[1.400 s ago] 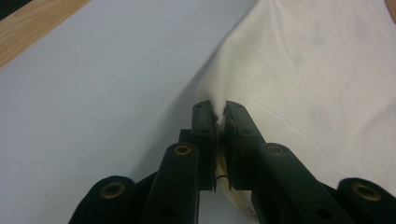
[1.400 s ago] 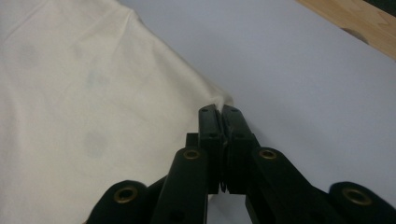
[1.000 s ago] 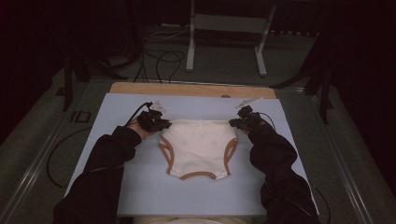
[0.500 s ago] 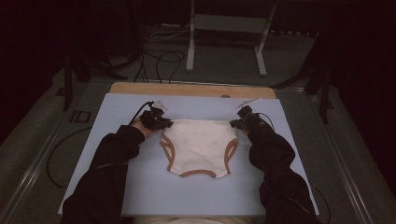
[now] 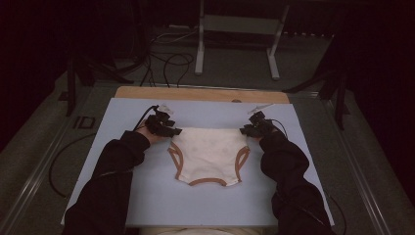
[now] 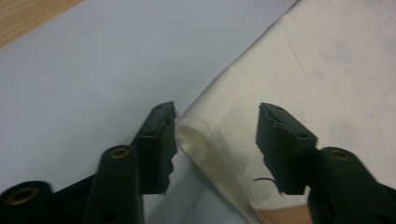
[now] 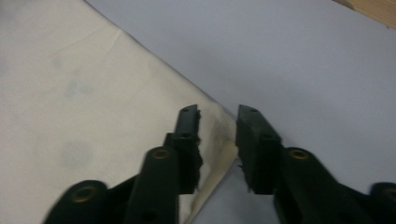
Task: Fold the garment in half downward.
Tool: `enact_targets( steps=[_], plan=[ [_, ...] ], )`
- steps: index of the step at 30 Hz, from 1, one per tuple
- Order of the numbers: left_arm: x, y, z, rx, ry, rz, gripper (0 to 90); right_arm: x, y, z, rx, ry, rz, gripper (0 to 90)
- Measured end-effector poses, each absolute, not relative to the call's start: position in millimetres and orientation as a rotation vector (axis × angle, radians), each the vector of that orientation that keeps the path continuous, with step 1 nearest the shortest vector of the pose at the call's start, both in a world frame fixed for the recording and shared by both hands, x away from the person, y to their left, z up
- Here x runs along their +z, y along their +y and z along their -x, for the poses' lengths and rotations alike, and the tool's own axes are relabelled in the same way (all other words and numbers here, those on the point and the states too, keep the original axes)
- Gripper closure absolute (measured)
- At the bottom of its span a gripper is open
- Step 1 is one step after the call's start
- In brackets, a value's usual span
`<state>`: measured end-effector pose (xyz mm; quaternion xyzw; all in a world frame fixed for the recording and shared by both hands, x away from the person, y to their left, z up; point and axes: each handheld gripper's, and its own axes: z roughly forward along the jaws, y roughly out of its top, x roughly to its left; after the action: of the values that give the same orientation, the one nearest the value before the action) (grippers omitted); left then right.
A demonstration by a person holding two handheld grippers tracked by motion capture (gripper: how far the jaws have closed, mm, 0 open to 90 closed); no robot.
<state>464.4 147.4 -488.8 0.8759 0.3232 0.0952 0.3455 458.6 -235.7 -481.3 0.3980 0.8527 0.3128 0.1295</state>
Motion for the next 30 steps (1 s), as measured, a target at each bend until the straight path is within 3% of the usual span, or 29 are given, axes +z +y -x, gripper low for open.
enact_targets(
  steps=[1,2,3,4,5,7,9,11,12,16,19,30],
  plan=[
    [-487.3,148.2,-463.7,0.249,0.847,-2.279,40.3,-480.8,-236.1,-457.1,0.916,2.474,-1.163,58.2],
    [-487.3,148.2,-463.7,0.249,0.847,-2.279,39.4,-480.8,-236.1,-457.1,0.916,2.474,-1.163,58.2],
    [-485.7,150.6,-462.3,0.248,0.851,-2.267,37.0,-479.9,-236.9,-455.5,0.924,2.467,-1.167,49.8],
    [-485.7,150.6,-462.3,0.248,0.851,-2.267,35.6,-479.9,-236.9,-455.5,0.924,2.467,-1.167,49.8],
    [-485.2,152.7,-461.6,0.219,0.855,-2.256,32.1,-479.3,-237.8,-453.6,0.937,2.46,-1.174,42.5],
    [-485.4,154.4,-460.2,0.202,0.851,-2.259,26.5,-478.5,-238.6,-451.3,0.939,2.458,-1.176,36.6],
    [-485.2,156.7,-458.2,0.18,0.844,-2.261,15.0,-477.0,-240.5,-448.3,0.951,2.446,-1.181,30.7],
    [-484.0,158.0,-455.0,0.172,0.835,-2.254,14.8,-476.6,-240.9,-447.0,0.959,2.445,-1.182,28.4],
    [-482.6,158.5,-452.9,0.169,0.822,-2.249,8.5,-475.4,-242.0,-443.5,0.974,2.437,-1.188,23.0],
    [-474.4,161.5,-445.4,0.148,0.808,-2.228,1.5,-473.6,-241.9,-437.0,1.01,2.447,-1.208,14.0],
    [-466.8,162.7,-436.9,0.148,0.777,-2.219,0.3,-472.1,-240.2,-430.7,1.041,2.458,-1.192,10.3],
    [-452.1,161.2,-400.1,0.136,0.632,-2.176,0.3,-464.8,-222.4,-406.8,1.105,2.443,-1.068,9.6]
  ],
)
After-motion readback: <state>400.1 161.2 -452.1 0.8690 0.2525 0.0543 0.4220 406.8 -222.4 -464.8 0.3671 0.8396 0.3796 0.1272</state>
